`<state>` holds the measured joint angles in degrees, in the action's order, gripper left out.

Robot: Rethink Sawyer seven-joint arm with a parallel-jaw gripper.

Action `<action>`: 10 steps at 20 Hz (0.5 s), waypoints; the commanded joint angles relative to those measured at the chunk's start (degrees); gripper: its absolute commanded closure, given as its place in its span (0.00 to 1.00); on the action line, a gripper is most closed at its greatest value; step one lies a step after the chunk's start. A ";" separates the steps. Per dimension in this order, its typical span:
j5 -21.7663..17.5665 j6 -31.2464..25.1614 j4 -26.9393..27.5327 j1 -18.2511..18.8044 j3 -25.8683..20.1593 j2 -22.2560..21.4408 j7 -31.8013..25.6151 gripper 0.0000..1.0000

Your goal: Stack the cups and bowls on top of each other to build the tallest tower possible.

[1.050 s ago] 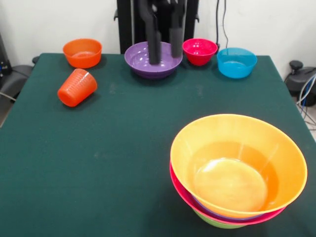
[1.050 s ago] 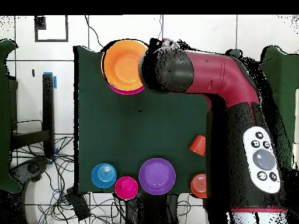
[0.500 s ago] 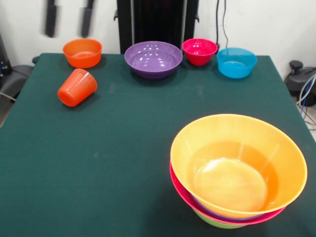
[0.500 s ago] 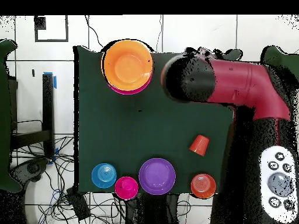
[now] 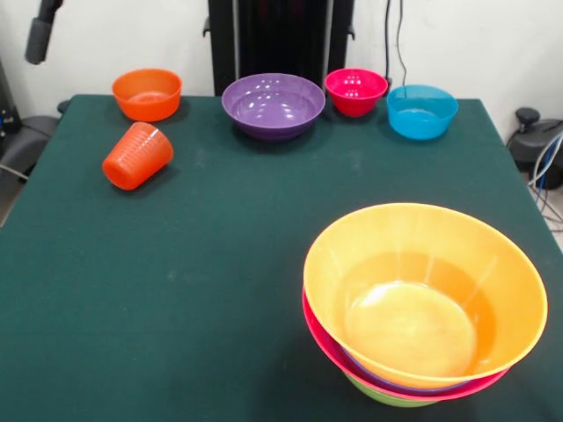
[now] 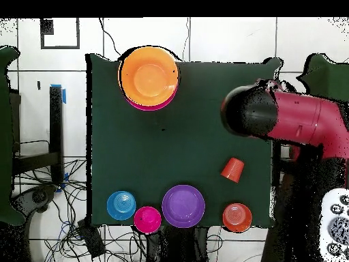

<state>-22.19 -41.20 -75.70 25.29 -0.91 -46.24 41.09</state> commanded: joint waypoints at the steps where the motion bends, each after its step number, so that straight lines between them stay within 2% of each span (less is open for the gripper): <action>1: -1.85 4.01 -9.51 -2.20 3.41 4.99 18.10 0.00; 4: -0.51 3.86 -10.99 -2.84 4.83 5.72 20.70 0.00; 10: -0.07 11.47 -15.23 -2.22 6.14 7.16 25.74 0.00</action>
<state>-21.95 -34.89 -82.34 24.58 5.60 -44.06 52.44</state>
